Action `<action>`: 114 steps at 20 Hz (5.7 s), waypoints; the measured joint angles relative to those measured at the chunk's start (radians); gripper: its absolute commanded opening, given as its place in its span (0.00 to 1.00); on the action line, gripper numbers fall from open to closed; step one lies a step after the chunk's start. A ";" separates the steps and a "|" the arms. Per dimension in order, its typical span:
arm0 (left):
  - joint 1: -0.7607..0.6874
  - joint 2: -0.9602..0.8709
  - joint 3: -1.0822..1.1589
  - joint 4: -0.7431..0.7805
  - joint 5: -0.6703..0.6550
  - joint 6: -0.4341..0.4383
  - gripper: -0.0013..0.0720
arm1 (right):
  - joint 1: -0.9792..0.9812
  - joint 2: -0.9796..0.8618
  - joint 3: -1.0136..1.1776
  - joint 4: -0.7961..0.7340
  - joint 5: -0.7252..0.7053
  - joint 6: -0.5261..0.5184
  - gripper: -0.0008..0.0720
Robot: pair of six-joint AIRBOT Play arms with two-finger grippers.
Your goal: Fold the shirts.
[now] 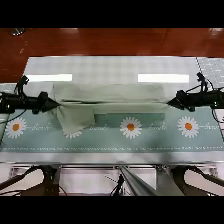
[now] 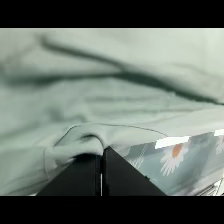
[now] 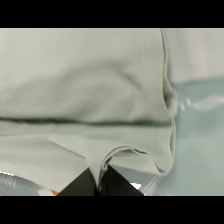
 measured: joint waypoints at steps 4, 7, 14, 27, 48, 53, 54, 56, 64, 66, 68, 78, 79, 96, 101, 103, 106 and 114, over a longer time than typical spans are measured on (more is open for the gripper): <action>-0.061 -0.206 0.271 0.001 0.016 -0.092 0.05 | 0.034 -0.137 0.138 0.023 -0.021 0.029 0.05; -0.080 -0.355 0.472 0.000 -0.026 -0.140 0.05 | 0.043 -0.229 0.235 0.026 -0.023 0.054 0.05; -0.091 -0.574 0.689 0.010 -0.068 -0.174 0.98 | 0.048 -0.384 0.347 0.081 -0.063 0.068 0.87; 0.117 -0.204 0.457 0.332 -0.032 -0.238 0.98 | -0.120 -0.373 0.354 -0.034 0.126 0.048 0.87; -0.739 -0.112 0.218 0.144 0.259 -0.170 0.05 | 0.064 0.078 0.207 -0.152 0.224 0.035 0.05; -0.980 -0.342 0.519 0.301 0.279 -0.379 0.05 | 0.107 0.473 0.059 -0.177 0.254 0.123 0.05; -1.019 -0.394 0.574 0.299 0.278 -0.411 0.05 | 0.121 0.531 0.042 -0.179 0.261 0.146 0.05; -1.089 -0.481 0.658 0.262 0.268 -0.458 0.05 | 0.154 0.627 0.021 -0.180 0.266 0.193 0.05; -1.189 -0.583 0.759 0.108 0.199 -0.449 0.06 | 0.296 0.709 0.000 -0.183 0.225 0.295 0.05; -1.090 -0.536 0.764 0.113 0.154 -0.443 0.06 | 0.330 0.682 0.000 -0.180 0.208 0.302 0.05; -0.950 -0.470 0.765 0.151 0.109 -0.442 0.06 | 0.378 0.634 0.014 -0.166 0.183 0.306 0.05; -0.214 0.138 0.668 0.343 -0.108 -0.315 0.06 | 0.738 0.024 0.406 -0.129 -0.021 0.295 0.05; -0.177 0.223 0.621 0.343 -0.108 -0.292 0.06 | 0.758 -0.051 0.460 -0.119 -0.034 0.292 0.05; -0.104 0.759 -0.329 0.209 0.106 -0.256 0.05 | 0.647 -0.521 0.973 0.194 0.112 0.240 0.86; -0.104 0.750 -0.352 0.203 0.122 -0.254 0.05 | 0.510 -0.130 0.768 -0.264 0.220 0.294 0.86; -0.104 0.749 -0.355 0.202 0.122 -0.254 0.05 | 0.492 0.072 0.511 -0.405 0.132 0.377 0.86; -0.113 0.748 -0.359 0.202 0.124 -0.254 0.05 | 0.480 0.338 0.048 -0.428 -0.108 0.555 0.86; -0.218 0.747 -0.360 0.201 0.156 -0.254 0.05 | 0.472 0.354 -0.491 0.132 -0.386 0.358 0.86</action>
